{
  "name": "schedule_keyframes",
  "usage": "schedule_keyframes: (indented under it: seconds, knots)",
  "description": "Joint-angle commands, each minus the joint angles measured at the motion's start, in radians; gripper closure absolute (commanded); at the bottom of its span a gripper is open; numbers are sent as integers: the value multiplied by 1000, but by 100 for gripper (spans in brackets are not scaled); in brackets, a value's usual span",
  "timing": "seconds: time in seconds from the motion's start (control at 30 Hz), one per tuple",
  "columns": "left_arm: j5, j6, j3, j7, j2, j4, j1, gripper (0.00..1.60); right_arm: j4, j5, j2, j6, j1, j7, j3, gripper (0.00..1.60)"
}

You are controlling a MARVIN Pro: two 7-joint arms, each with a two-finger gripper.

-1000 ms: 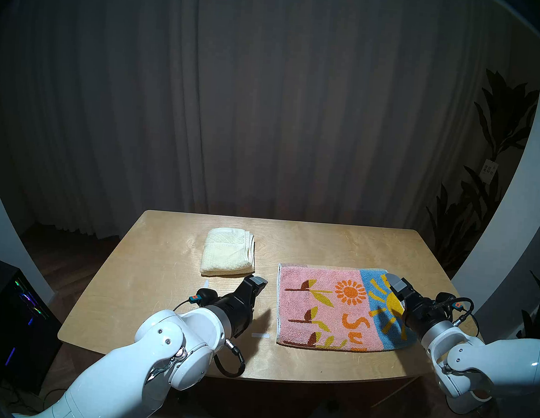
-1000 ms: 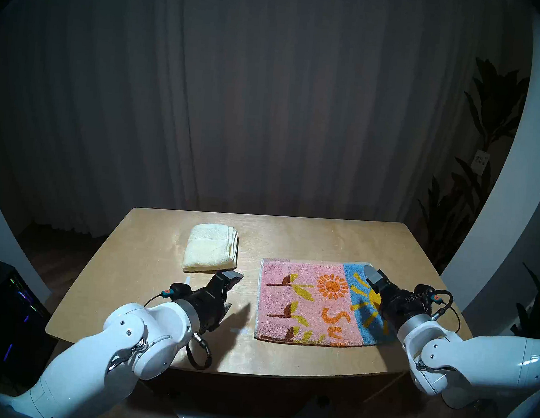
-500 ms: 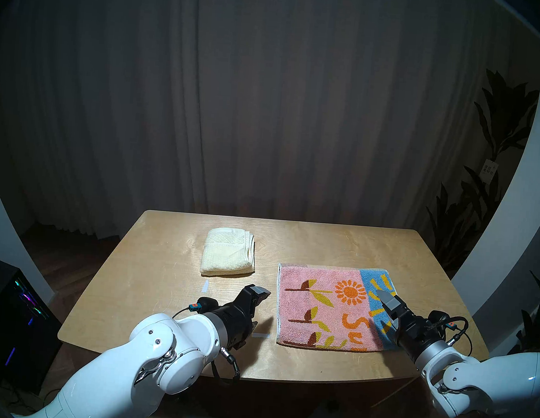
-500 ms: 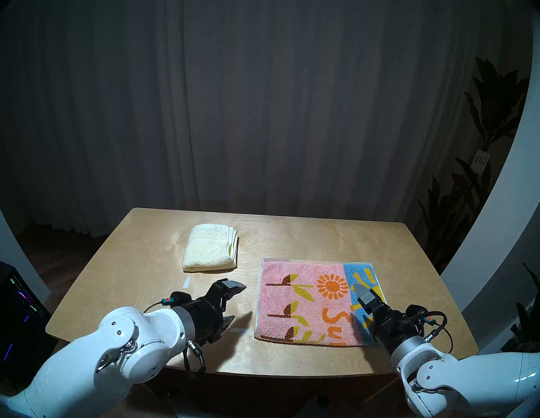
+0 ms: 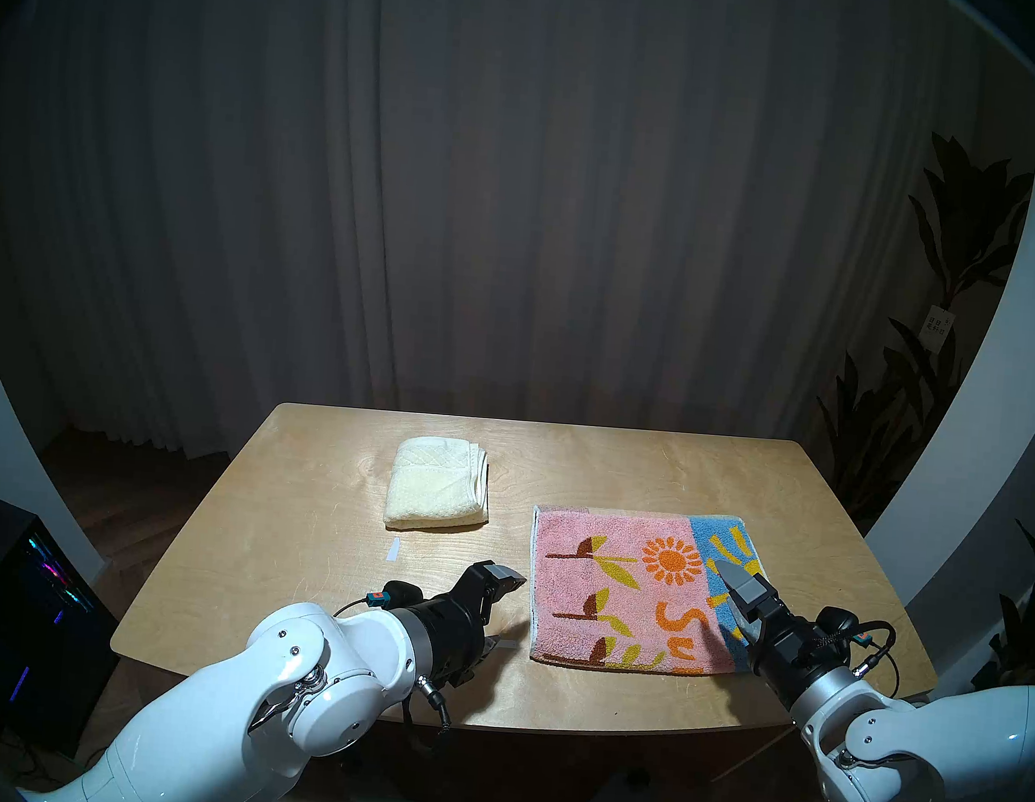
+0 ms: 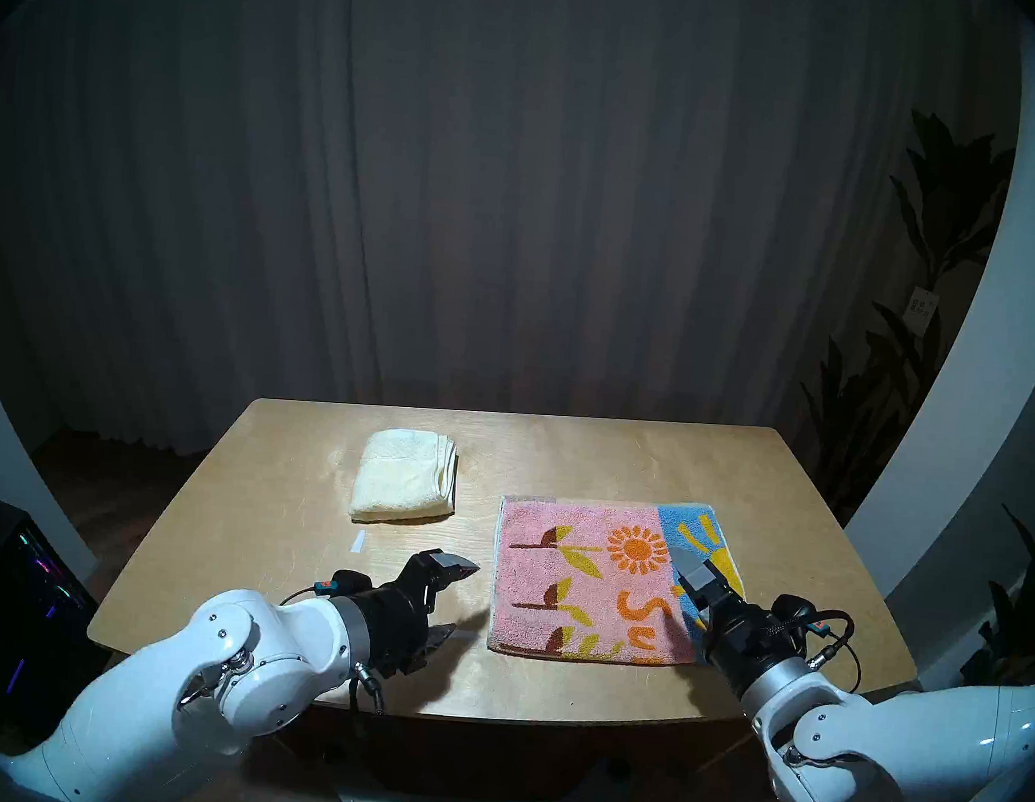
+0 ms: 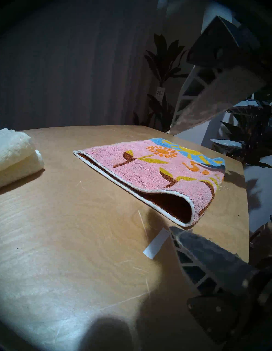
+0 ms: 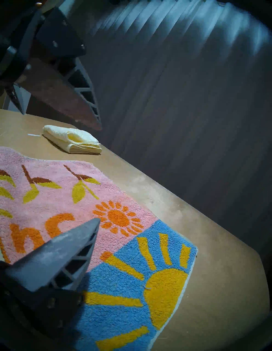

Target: Fold each towel twice and stack them on table

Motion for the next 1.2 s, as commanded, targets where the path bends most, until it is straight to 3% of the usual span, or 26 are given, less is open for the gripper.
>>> schedule_keyframes:
  seconds: [0.0, 0.53, 1.17]
  knots:
    - [-29, 44, 7, -8, 1, 9, -15, 0, -8, 23, -2, -11, -19, 51, -8, 0]
    - [-94, 151, 53, -13, -14, 55, -60, 0, 61, 103, -2, -33, -52, 131, -29, 0]
    - [-138, 218, 83, -12, -62, 132, -133, 0, 127, 181, -2, -36, -94, 239, -59, 0]
